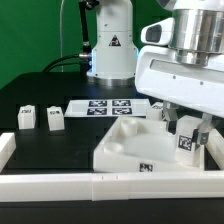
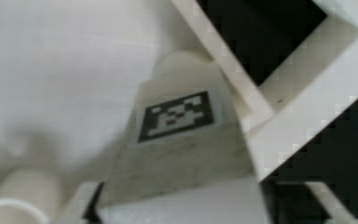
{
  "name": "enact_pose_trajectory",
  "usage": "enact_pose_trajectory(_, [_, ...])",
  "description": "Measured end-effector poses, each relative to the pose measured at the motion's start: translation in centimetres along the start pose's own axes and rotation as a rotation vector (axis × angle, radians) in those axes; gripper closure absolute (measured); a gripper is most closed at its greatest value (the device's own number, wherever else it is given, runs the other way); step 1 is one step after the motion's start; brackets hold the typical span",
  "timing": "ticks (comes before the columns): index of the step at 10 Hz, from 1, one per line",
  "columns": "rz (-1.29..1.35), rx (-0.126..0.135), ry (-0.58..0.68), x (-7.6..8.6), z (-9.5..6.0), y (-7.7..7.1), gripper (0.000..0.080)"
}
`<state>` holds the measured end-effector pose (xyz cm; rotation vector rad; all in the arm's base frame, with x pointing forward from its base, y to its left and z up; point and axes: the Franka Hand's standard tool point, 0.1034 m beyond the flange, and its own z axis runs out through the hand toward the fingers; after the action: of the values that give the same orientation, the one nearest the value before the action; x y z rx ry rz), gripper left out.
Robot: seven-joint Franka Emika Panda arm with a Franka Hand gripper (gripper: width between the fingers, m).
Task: Assemble one leg
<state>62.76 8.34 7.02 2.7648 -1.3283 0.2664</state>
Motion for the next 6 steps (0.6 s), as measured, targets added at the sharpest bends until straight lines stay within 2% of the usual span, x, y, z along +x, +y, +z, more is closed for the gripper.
enact_pose_trajectory(1, [0.000, 0.000, 0.000, -0.01, 0.00, -0.01, 0.0353])
enact_pose_trajectory(2, [0.000, 0.000, 0.000, -0.01, 0.01, 0.00, 0.0227])
enact_pose_trajectory(3, [0.000, 0.000, 0.000, -0.01, 0.01, 0.00, 0.0171])
enact_pose_trajectory(6, [0.000, 0.000, 0.000, -0.01, 0.02, 0.00, 0.0154])
